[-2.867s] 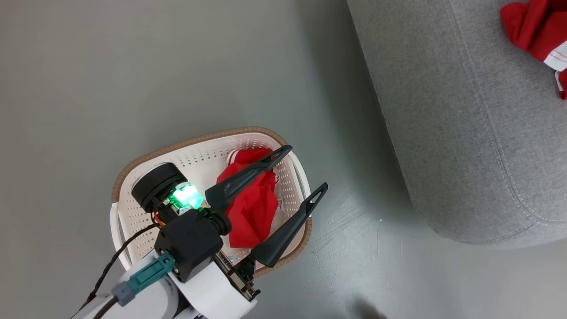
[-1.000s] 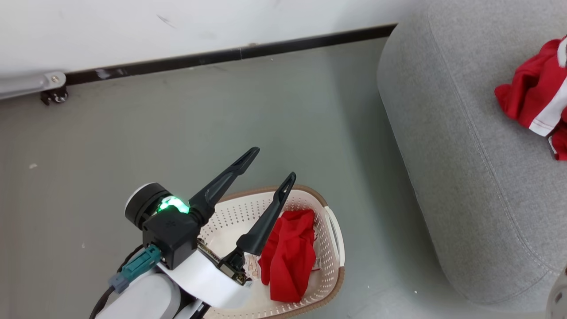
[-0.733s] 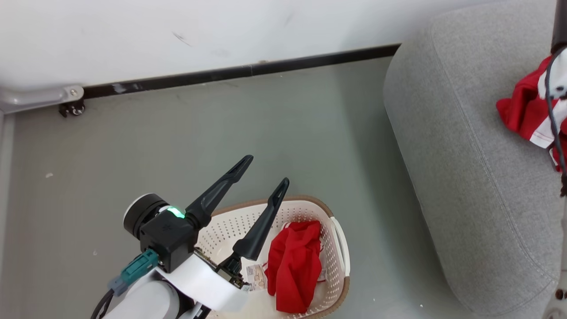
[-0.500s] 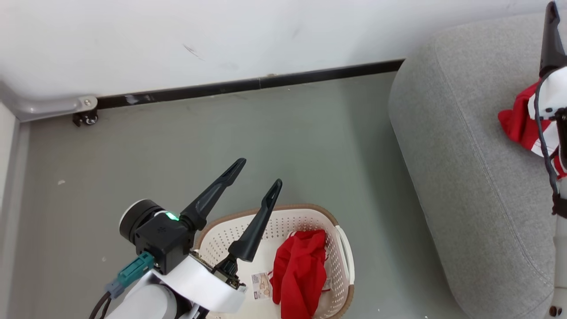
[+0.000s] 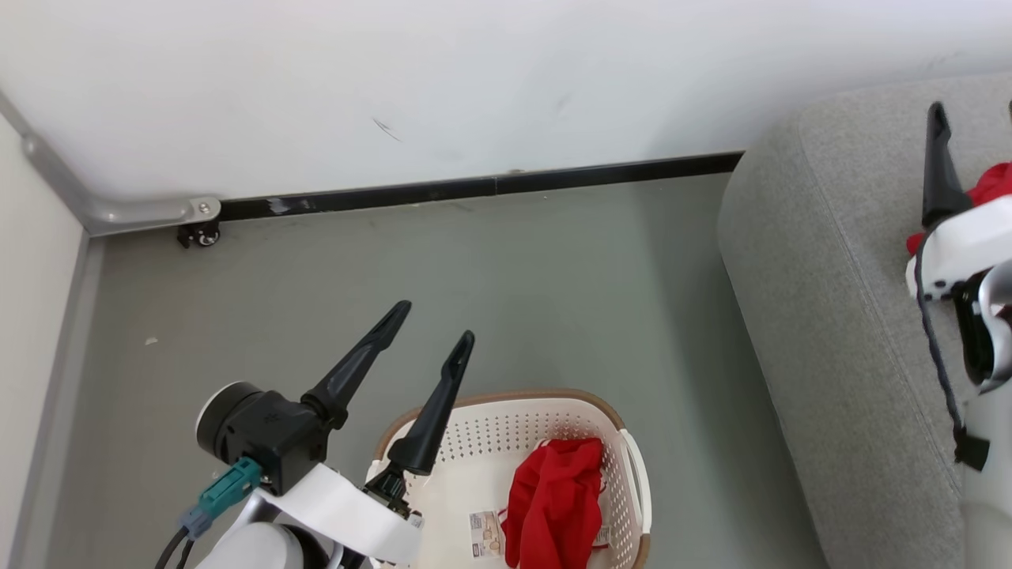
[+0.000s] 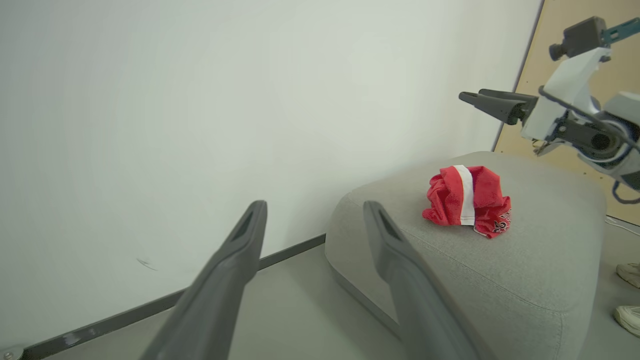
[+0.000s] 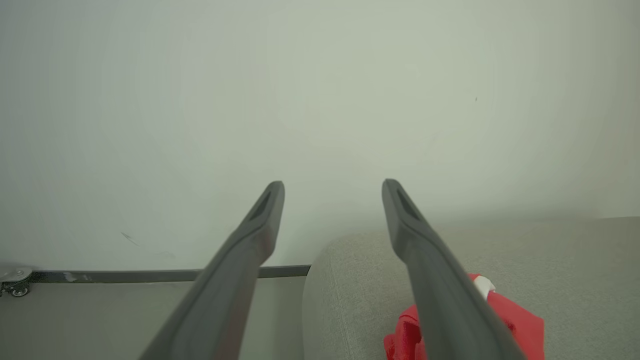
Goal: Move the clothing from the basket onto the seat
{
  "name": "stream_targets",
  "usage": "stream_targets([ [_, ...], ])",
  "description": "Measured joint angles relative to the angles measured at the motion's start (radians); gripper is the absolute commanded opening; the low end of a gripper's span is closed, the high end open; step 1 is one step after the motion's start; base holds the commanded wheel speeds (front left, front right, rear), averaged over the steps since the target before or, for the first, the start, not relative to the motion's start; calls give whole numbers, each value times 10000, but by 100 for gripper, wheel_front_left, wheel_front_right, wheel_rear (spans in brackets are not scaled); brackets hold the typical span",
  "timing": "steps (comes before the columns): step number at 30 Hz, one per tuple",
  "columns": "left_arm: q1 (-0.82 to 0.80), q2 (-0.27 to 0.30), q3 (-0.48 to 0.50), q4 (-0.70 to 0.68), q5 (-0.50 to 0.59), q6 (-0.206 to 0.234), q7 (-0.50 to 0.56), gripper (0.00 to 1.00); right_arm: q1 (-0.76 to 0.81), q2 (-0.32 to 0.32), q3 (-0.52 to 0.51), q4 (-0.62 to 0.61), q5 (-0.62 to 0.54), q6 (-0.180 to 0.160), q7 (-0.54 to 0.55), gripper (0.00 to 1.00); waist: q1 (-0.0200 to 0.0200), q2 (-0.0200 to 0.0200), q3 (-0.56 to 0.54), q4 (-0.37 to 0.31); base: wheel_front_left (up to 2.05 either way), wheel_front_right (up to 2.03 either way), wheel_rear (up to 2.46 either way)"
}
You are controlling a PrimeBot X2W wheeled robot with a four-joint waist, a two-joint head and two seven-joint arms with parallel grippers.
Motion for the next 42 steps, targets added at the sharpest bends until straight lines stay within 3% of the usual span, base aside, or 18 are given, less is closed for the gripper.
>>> stream_targets([
  [19,357,-21,640,416,-267,466,-59,100,1643,385,370,-1233,495,0,-35,100,0,0,-500,423,0,0,0],
  [42,818,-109,1626,926,-362,1110,-94,100,3526,493,878,-2583,1404,0,-307,100,0,0,-678,353,0,0,0],
])
